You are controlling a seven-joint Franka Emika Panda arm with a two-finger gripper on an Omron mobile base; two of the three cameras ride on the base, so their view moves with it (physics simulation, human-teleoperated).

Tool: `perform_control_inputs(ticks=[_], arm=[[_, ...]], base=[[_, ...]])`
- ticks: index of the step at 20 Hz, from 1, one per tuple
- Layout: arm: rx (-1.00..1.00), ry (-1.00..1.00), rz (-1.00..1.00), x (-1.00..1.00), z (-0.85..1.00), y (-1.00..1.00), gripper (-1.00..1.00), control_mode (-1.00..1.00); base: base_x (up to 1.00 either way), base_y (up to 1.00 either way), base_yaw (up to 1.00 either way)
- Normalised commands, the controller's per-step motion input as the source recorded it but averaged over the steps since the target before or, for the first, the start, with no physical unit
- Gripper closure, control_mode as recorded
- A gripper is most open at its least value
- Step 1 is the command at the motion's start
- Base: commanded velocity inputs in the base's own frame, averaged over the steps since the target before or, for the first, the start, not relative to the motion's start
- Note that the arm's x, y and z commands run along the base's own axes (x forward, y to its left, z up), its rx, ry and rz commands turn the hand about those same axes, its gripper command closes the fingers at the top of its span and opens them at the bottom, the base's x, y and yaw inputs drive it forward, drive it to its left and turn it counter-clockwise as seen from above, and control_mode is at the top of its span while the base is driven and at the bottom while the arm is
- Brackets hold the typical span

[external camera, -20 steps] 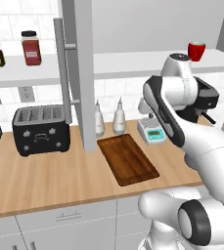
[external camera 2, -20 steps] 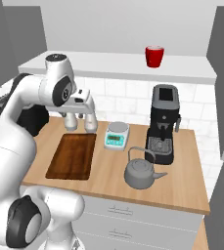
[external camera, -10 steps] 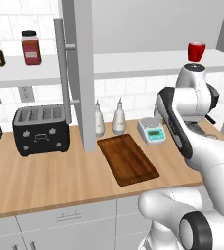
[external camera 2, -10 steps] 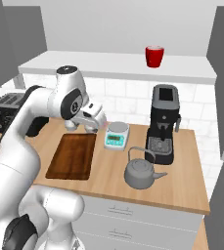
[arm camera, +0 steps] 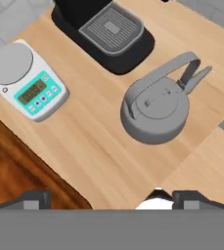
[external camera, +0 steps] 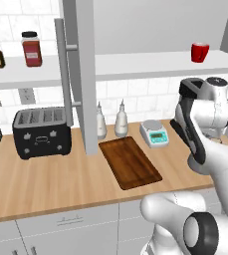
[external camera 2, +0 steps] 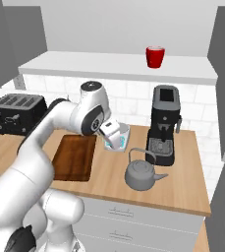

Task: Pick the kettle from the counter and place it on the tray. Then pick the mug from the cabinet and place it on the tray. Then close the cabinet doors.

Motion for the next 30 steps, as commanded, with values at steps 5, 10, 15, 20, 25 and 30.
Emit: perform_control_inputs(ticks=[5, 10, 15, 20, 25, 30], arm=[[0.20, 0.00, -0.16, 0.23, -0.17, -0.66, -1.00, -1.00], [0.03, 0.00, -0.17, 0.26, -0.24, -0.34, -1.00, -1.00], [0.00, 0.00, -0.17, 0.16, -0.22, -0.33, -1.00, -1.00], [0.00, 0.00, -0.10, 0.19, -0.31, -0.37, -1.00, -1.00], [0.00, 0.00, -0.06, 0.22, -0.30, -0.23, -1.00, -1.00], [0.00, 0.00, 0.00, 0.18, -0.20, -0.13, -1.00, -1.00]], base=[[0.00, 0.00, 0.00], [0.00, 0.00, 0.00], [0.00, 0.00, 0.00], [0.00, 0.00, 0.00], [0.00, 0.00, 0.00], [0.00, 0.00, 0.00]])
